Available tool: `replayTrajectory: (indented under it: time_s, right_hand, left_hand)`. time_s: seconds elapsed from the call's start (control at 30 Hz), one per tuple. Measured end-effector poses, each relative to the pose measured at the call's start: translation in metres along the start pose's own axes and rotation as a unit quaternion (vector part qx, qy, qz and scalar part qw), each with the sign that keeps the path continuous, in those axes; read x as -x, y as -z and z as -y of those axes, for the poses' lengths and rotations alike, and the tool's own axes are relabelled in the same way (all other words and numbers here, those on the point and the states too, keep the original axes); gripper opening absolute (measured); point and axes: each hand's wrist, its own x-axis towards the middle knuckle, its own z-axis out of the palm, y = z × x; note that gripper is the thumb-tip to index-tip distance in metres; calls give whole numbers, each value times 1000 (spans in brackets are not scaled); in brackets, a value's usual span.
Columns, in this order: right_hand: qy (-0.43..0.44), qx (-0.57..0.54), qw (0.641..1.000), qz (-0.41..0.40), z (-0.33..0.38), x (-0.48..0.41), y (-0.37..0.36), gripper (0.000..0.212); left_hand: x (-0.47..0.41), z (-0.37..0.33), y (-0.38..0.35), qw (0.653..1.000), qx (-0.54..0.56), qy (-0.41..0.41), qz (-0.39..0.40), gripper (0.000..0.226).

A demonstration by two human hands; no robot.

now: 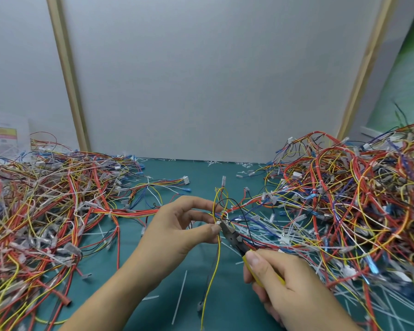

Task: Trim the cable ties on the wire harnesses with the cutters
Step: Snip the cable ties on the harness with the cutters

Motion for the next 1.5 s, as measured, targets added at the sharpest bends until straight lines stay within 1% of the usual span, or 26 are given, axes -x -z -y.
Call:
replayTrajectory:
  time_s: [0.1, 0.2, 0.3, 0.37, 0.4, 0.47, 0.53, 0.57, 0.6, 0.63, 0.67, 0.7, 0.77, 0.83, 0.87, 0.9, 1.0, 1.1, 1.17, 1.2, 1.23, 1.3, 1.33, 1.37, 1.43, 1.5]
  right_hand:
    - [2, -14, 1000, -14, -1, 0, -1, 54]
    - [-11, -69, 997, -39, 1, -3, 1, 49]
    - [-30, -131, 989, -59, 10, -5, 6, 43]
    - [-36, -152, 985, -72, 18, -6, 15, 41]
    - [-40, -144, 986, -72, 20, -5, 21, 39]
    - [-52, -98, 992, -58, 25, 1, 34, 33]
    - [-55, 7, 998, -28, 25, 13, 42, 30]
    - [-49, 91, 995, -1, 25, 20, 44, 32]
    - [-48, 189, 980, 39, 24, 26, 43, 35]
    - [-48, 283, 955, 82, 22, 31, 40, 40]
    - [-46, 358, 925, 121, 19, 34, 34, 46]
    - [-41, 411, 898, 152, 15, 37, 28, 50]
    - [-23, 464, 863, 199, 12, 38, 16, 50]
    - [-8, 483, 853, 197, 10, 37, 7, 48]
    - [-1, 483, 856, 186, 10, 37, 4, 50]
    - [5, 478, 860, 177, 11, 37, 2, 53]
    - [18, 448, 879, 159, 14, 32, -2, 62]
    - [3, 369, 915, 162, 20, 25, 6, 70]
    - [2, 354, 920, 166, 25, 22, 13, 75]
    - [7, 351, 923, 156, 28, 21, 16, 75]
    - [16, 330, 934, 134, 34, 21, 19, 74]
    - [42, 214, 974, 57, 52, 19, 26, 63]
    - [62, 136, 989, 10, 65, 17, 31, 54]
    - [81, 56, 995, -34, 79, 16, 38, 48]
    - [120, -80, 986, -84, 109, 16, 50, 41]
    - [147, -178, 968, -100, 133, 17, 60, 39]
  left_hand:
    - [0, 1, 1, 1000, 3, 4, -7, 24]
    - [0, 4, 1, 1000, -1, 0, -22, 23]
    - [-1, 6, -5, 996, -4, -18, -87, 14]
    - [-5, 4, -8, 989, -18, -35, -139, 15]
    - [-7, 3, -7, 985, -56, -42, -155, 18]
    - [-11, -2, 1, 963, -220, -59, -142, 22]
    - [-13, -7, 12, 906, -414, -52, -67, 27]
    - [-13, -8, 17, 868, -494, -34, -26, 33]
    - [-14, -10, 21, 824, -566, -12, 11, 37]
    - [-14, -13, 24, 776, -629, 8, 40, 37]
    - [-14, -17, 25, 731, -679, 23, 60, 33]
    - [-14, -21, 26, 695, -715, 31, 72, 27]
    - [-15, -30, 26, 647, -758, 37, 74, 17]
    - [-19, -42, 26, 620, -781, 32, 61, 13]
    - [-22, -50, 25, 623, -780, 27, 47, 13]
    - [-25, -60, 25, 638, -770, 20, 27, 14]
    - [-37, -98, 25, 702, -710, -36, -35, 17]
    - [-43, -148, 22, 759, -635, -116, -85, 20]
    - [-45, -184, 17, 794, -570, -171, -121, 21]
    - [-45, -201, 13, 814, -529, -194, -139, 21]
    - [-44, -216, 9, 838, -481, -210, -153, 20]
    - [-41, -240, -2, 892, -362, -217, -161, 19]
    - [-39, -248, -7, 917, -302, -210, -154, 19]
    - [-36, -253, -13, 937, -249, -201, -140, 19]
    - [-31, -251, -27, 962, -176, -181, -104, 20]
    - [-27, -234, -45, 975, -136, -159, -78, 20]
